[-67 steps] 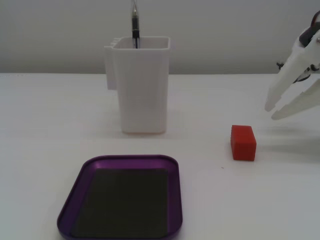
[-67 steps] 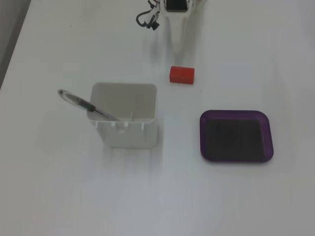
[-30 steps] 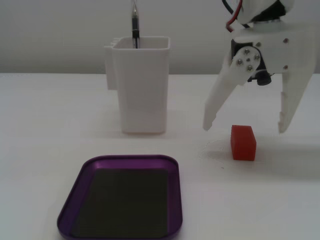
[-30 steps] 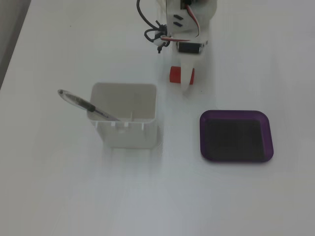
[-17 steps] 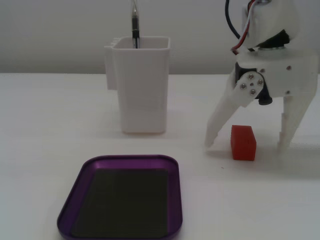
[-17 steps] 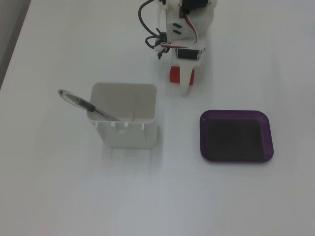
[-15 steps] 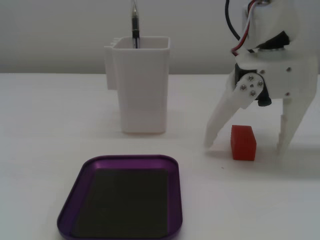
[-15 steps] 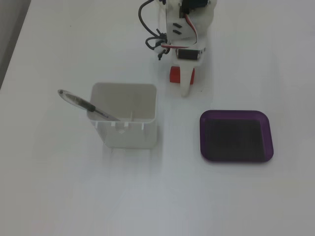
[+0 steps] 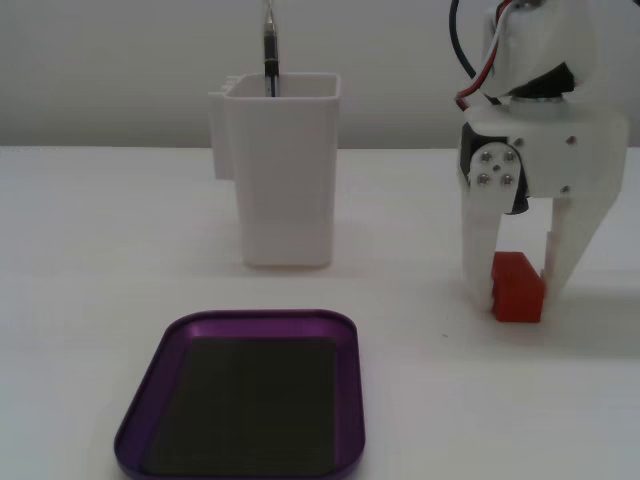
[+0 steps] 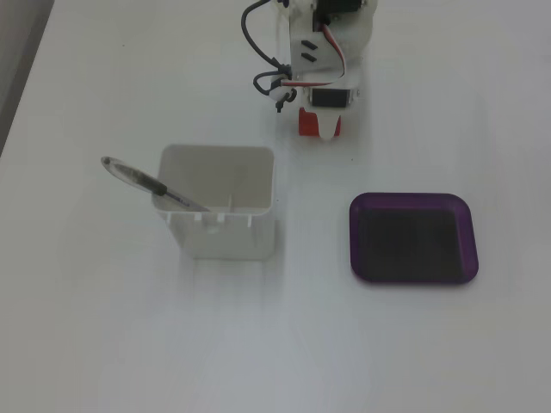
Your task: Pick up the red cube and place it in the box.
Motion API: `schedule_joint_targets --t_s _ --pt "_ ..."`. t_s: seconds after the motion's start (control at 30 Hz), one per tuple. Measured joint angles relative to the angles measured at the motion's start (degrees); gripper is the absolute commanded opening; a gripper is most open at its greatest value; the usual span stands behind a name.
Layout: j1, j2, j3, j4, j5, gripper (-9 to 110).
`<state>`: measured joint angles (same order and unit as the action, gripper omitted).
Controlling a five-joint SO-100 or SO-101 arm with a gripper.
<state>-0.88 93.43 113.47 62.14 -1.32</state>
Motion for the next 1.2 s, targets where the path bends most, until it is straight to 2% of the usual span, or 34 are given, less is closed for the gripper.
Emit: schedule_joint_targets --t_s 0.1,0.4,0.6,0.7,0.8,0.93,1.2 --pt "-0.44 0.0 0.0 0.26 -0.09 -1" --pt "-3.34 -0.18 -8.0 15.12 0.0 0" --pt "-11.95 -0.18 -23.38 30.67 -0.09 0" --pt "-18.19 -0.18 -30.41 33.49 -0.09 0" --pt "-23.73 -0.18 -34.54 34.1 0.53 0" --pt "-25.75 -0.18 -37.53 32.34 4.83 -1" --pt "-25.93 -0.26 -38.14 14.59 10.63 -1"
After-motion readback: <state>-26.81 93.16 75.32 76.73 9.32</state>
